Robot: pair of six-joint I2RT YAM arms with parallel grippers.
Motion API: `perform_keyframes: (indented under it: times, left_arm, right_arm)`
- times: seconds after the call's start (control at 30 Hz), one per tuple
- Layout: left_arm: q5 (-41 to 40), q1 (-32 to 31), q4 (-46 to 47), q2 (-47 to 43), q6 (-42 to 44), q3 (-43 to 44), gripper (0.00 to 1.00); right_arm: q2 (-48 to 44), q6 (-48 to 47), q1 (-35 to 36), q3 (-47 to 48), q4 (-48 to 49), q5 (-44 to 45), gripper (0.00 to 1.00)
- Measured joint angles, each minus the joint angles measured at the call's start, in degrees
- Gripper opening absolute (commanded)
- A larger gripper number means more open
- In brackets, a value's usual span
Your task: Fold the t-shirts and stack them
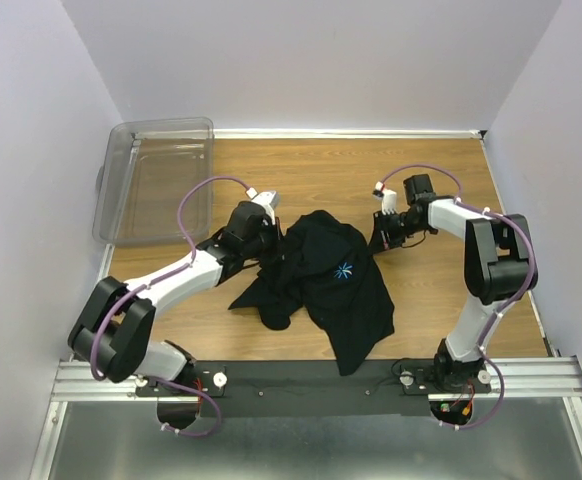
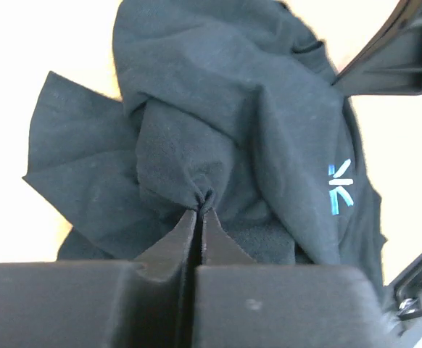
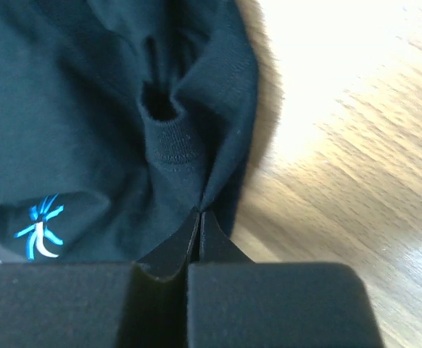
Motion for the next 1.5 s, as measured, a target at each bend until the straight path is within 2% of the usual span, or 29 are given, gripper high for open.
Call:
perform_keyframes:
  times: [0.1,0.23,0.3,0.47,0.6,0.67,0.73,0.83,0.93,0.97,1.03,1.07,1.17,1.2,1.3,1.4,1.5]
  left_arm:
    - [-0.07,0.00,-0.61,-2.10,0.31,0.68,0.00]
    - [-2.01,0.09,-4.04,-11.78,1.31,4.48,0.00]
    - [-2.75,0.15,-4.76,-16.74,2.38,7.34,0.00]
    - [-4.09,0.22,-3.78,-28.26,6.21,16.28,0.00]
    - [-4.57,0.22,-1.31,-35.06,10.12,19.58,0.00]
    - [-4.50,0.20,-0.52,-37.31,11.02,19.21,0.00]
    - [-3.82,0.22,0.48,-38.45,11.02,17.66,0.00]
    - [1.42,0.20,2.38,-38.71,8.44,8.50,0.00]
    - [5.64,-0.09,3.69,-36.30,5.35,-1.29,0.00]
    - [7.52,-0.83,5.53,-34.05,3.34,-6.58,0.00]
    - [9.81,-2.27,6.12,-30.08,0.92,-12.90,0.00]
    - [11.19,-3.34,6.08,-27.96,-0.22,-15.45,0.00]
    - [14.08,-7.23,6.23,-21.20,-2.43,-18.01,0.01]
    - [15.13,-8.22,7.02,-19.54,-2.93,-17.92,0.03]
    - [16.87,-12.15,8.79,-14.56,-3.78,-16.35,0.08]
    - [18.27,-16.52,10.23,-10.10,-4.20,-14.08,0.11]
    - [18.82,-20.72,11.45,-5.51,-4.33,-12.09,0.12]
  right_arm:
    - [-1.36,-0.35,0.02,0.24,-0.90,-0.83,0.01]
    - [-11.61,-0.61,0.02,3.21,-4.28,2.14,0.00]
    - [-19.04,-0.85,0.02,9.64,-6.62,4.09,0.00]
    - [-31.71,-1.64,0.00,35.60,-7.28,10.47,0.00]
    - [-38.66,-3.39,-0.07,43.98,-5.55,14.23,0.01]
    - [-44.04,-5.25,-0.04,43.34,-5.33,15.23,0.00]
    - [-49.59,-7.32,-0.04,37.99,-5.18,15.96,0.01]
    - [-58.64,-12.20,0.00,23.10,-5.20,19.30,0.00]
    - [-62.27,-16.28,-0.07,8.33,-7.58,25.05,0.00]
    - [-63.43,-18.29,-0.07,1.22,-6.84,28.09,0.04]
    - [-64.15,-21.31,-0.07,-12.55,-9.16,32.85,0.20]
    - [-64.17,-22.40,-0.07,-16.31,-10.36,33.83,0.27]
    - [-64.24,-24.55,-0.07,-23.74,-16.37,36.85,0.67]
    - [-64.24,-25.29,-0.07,-23.78,-16.90,37.09,0.87]
    - [-62.95,-25.83,-0.07,-21.40,-17.20,34.97,0.93]
    - [-59.04,-27.10,-0.11,-17.77,-17.14,27.82,0.93]
    - [-51.36,-29.46,-0.11,-15.06,-17.31,17.18,0.92]
